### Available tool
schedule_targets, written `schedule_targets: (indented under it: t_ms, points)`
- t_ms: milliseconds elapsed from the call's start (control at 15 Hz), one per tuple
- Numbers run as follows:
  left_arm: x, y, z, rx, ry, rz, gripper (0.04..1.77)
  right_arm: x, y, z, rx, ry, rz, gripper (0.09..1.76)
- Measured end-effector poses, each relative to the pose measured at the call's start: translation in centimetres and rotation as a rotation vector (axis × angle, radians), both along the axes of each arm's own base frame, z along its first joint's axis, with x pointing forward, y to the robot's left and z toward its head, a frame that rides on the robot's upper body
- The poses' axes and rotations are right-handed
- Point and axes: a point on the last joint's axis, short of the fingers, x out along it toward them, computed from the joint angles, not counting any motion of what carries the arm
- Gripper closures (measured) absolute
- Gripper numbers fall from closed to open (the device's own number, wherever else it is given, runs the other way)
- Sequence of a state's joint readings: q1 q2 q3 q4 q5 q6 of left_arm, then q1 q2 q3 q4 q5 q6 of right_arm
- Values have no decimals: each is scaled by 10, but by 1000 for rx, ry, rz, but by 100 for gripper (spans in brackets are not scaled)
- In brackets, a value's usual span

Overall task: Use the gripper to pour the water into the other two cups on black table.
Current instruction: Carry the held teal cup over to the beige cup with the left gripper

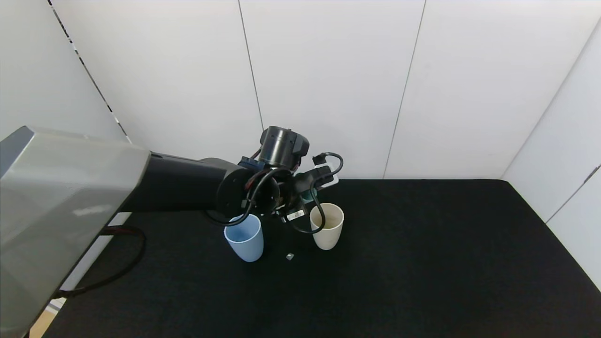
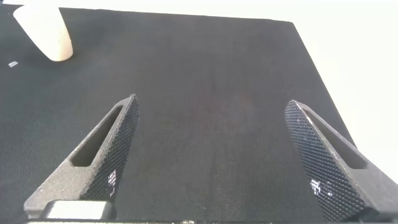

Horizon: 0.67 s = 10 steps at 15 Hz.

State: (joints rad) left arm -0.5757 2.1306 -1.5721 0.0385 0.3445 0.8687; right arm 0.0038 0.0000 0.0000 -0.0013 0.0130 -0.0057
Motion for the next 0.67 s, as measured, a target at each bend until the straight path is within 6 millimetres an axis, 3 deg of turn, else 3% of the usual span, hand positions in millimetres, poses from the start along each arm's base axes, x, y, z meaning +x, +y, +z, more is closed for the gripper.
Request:
schedule_targets:
  t_ms: [667]
  points:
    - [-9, -21, 8, 180, -75, -15, 65, 0, 0, 0, 0, 0, 0, 14]
